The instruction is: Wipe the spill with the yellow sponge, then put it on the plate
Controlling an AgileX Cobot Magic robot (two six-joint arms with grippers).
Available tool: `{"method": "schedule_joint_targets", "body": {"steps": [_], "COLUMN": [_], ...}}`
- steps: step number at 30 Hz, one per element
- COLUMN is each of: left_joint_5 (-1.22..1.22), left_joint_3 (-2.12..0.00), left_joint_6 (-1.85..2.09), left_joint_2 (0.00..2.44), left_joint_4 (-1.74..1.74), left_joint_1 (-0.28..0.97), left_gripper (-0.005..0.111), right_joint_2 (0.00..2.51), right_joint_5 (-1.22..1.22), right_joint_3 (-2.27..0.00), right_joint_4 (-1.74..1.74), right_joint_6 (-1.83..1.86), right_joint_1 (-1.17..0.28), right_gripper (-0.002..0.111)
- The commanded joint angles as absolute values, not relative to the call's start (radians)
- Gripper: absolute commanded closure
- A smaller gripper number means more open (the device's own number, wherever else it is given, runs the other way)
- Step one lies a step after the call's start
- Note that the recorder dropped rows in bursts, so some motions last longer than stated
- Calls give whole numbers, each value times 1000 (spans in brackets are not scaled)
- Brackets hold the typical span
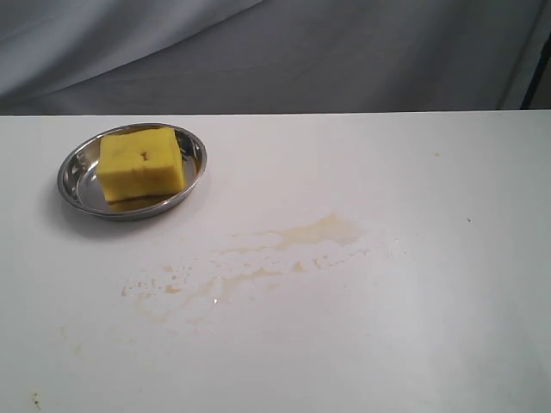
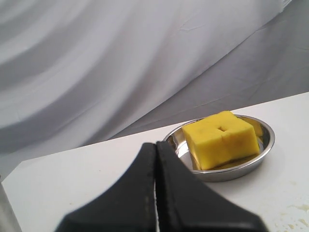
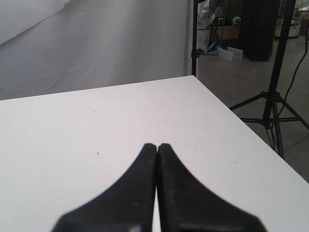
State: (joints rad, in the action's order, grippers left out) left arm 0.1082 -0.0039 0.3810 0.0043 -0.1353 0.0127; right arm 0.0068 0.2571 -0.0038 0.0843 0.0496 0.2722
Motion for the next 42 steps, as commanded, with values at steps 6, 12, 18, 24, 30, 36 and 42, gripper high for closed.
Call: {"method": "schedule_joint_targets", "body": {"steps": [6,12,18,24,30,36,42], "left_joint_5": [101,101,101,101,101,101,101], "left_joint_3": [0,0,0,0,0,0,0], "left_joint_6": [376,376,376,376,376,376,376], "left_joint_2": [0,0,0,0,0,0,0], "left_joint_4": [-138,-138,-138,-138,-138,-138,-138], "left_joint_1": [16,16,16,16,16,16,16], "left_gripper": [107,107,107,107,107,107,107], "right_joint_2": [0,0,0,0,0,0,0], "right_joint_5": [263,317,326,330,330,334,345], "right_joint_3": [0,0,0,0,0,0,0], "right_joint_4": [104,35,0,0,0,0,8], "right_joint_6": [53,26,8,15,77,82,78], "right_joint_1": [278,278,278,278,278,278,278], "right_gripper": [108,108,108,108,108,108,108]}}
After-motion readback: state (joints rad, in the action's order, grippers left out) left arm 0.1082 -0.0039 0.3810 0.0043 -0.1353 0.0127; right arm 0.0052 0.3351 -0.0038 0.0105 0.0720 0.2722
